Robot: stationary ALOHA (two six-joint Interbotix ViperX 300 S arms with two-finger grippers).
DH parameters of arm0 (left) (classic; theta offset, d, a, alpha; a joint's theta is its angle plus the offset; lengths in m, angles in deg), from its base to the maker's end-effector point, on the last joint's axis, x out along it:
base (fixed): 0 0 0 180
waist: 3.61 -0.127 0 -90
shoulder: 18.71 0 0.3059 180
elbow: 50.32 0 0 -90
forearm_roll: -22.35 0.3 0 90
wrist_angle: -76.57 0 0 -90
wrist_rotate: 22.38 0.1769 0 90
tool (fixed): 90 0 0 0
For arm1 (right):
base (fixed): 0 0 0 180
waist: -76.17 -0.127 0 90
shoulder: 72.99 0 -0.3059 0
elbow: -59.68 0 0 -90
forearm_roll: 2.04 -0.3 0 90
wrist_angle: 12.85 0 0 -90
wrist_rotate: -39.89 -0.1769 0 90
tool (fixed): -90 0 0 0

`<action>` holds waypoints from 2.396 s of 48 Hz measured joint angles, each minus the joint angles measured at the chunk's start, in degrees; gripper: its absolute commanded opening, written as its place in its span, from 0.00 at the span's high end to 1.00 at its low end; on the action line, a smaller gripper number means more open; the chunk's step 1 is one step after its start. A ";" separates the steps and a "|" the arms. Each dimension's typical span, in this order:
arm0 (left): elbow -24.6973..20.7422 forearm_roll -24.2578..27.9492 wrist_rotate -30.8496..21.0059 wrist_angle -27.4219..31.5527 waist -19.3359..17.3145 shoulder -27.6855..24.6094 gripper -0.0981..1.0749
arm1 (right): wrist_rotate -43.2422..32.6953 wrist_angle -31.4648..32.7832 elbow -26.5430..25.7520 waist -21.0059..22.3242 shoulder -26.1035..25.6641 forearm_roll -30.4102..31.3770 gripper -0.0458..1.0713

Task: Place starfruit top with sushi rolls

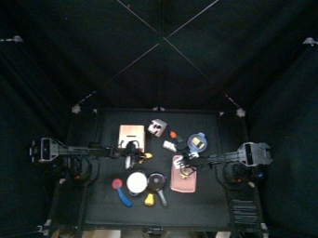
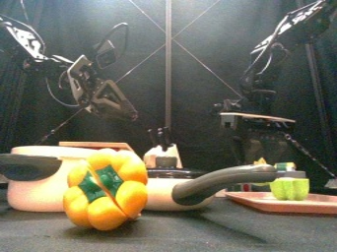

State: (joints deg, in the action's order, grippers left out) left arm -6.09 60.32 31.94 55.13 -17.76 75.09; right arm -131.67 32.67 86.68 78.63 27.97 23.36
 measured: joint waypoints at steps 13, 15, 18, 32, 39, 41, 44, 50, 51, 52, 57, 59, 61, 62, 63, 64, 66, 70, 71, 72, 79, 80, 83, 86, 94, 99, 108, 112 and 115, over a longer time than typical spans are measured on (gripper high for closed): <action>0.09 -0.09 0.00 0.00 -0.09 -0.09 0.39 | 0.09 1.67 0.00 0.26 -4.48 1.49 0.30; 0.09 -0.09 0.00 0.09 -0.09 -0.09 0.39 | 0.09 2.29 0.00 0.62 -5.71 2.20 0.30; 0.09 -0.09 0.00 0.00 -0.18 -0.09 0.39 | 0.09 3.25 -0.09 1.05 -8.00 3.08 0.30; 0.09 -0.09 0.00 0.09 -0.44 -0.09 0.39 | 0.09 3.16 -0.18 6.94 -13.45 7.47 0.30; 0.09 -0.09 0.09 0.00 -0.53 0.00 0.39 | 0.00 -2.64 -0.44 11.78 -12.30 9.93 0.30; 0.09 -0.09 0.00 0.09 -0.62 -0.09 0.39 | 0.09 -3.87 -0.44 12.57 -11.87 10.46 0.30; 0.09 -0.09 0.09 0.09 -0.70 -0.09 0.39 | 0.00 -8.53 -0.53 15.56 -9.93 12.22 0.30; 0.26 -0.09 0.09 0.09 -0.70 -0.09 0.39 | 0.00 -15.82 -0.88 20.30 -6.86 13.97 0.30; 0.26 -0.09 0.09 0.09 -0.70 -0.09 0.39 | -0.18 -17.23 -0.88 21.36 -6.15 14.41 0.30; 0.26 -0.09 0.09 0.09 -0.79 -0.09 0.39 | -0.18 -18.37 -0.97 22.15 -5.63 14.59 0.30; 0.53 -0.09 0.00 0.09 -0.79 -0.09 0.39 | -0.09 -22.32 -1.32 25.22 -3.25 15.73 0.30; 0.53 -0.09 0.09 0.09 -0.79 -0.09 0.39 | -0.09 -23.29 -1.76 26.19 -2.37 16.17 0.30; 0.62 -0.09 0.00 0.09 -0.79 -0.09 0.39 | -0.09 -23.82 -2.20 26.89 -1.58 16.61 0.30; 0.62 -0.09 0.00 0.09 -0.79 -0.09 0.39 | -0.09 -23.91 -2.46 27.16 -0.97 16.96 0.30; 0.70 -0.09 0.09 0.09 -0.79 -0.09 0.39 | -0.09 -23.99 -2.99 27.60 -0.26 17.31 0.30; 0.70 -0.09 0.09 0.09 -0.79 0.00 0.39 | -0.09 -24.08 -3.25 27.77 0.35 17.67 0.30; 0.70 -0.09 0.00 0.09 -0.79 -0.09 0.39 | -0.09 -24.08 -3.78 28.13 1.41 18.11 0.30; 0.70 -0.09 0.00 0.09 -0.79 -0.09 0.39 | -0.09 -24.08 -4.83 28.56 3.34 18.90 0.30; 0.79 -0.09 0.09 0.09 -0.79 -0.09 0.39 | -0.09 -23.99 -5.10 28.65 3.78 19.16 0.30; 0.79 -0.09 0.09 0.09 -0.79 -0.09 0.39 | -0.18 -23.82 -5.27 28.74 4.31 19.25 0.30; 0.88 -0.09 0.09 0.18 -0.79 -0.09 0.39 | -0.09 -21.71 -5.71 29.09 6.33 19.51 0.30; 0.88 -0.09 0.09 0.18 -0.79 -0.09 0.39 | -0.09 -21.45 -5.71 29.18 6.50 19.42 0.30; 0.97 -0.09 0.09 0.18 -0.88 -0.18 0.39 | -0.09 -21.01 -5.71 29.36 7.03 19.51 0.30; 0.97 -0.09 0.00 0.18 -0.79 -0.09 0.39 | -0.09 -20.74 -5.71 29.36 7.38 19.42 0.30; 1.05 -0.09 0.00 0.09 -0.88 -0.09 0.39 | -0.18 -20.30 -5.54 29.36 7.56 18.98 0.30; 1.05 -0.09 0.00 0.18 -0.88 -0.09 0.39 | -0.09 -19.78 -4.92 29.27 7.56 18.28 0.30; 1.05 -0.09 0.00 0.18 -0.79 -0.09 0.39 | -0.09 -19.69 -4.22 27.51 7.56 16.44 0.30; 1.05 -0.09 0.00 0.18 -0.88 -0.09 0.39 | -0.09 -19.69 -4.22 26.63 7.47 15.91 0.30; 1.05 -0.09 0.00 0.18 -0.79 -0.09 0.39 | -0.09 -19.69 -4.22 25.75 7.47 15.56 0.30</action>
State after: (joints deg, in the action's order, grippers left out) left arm -5.04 60.23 31.94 55.30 -18.55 75.00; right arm -131.76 12.99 82.46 104.38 35.44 38.92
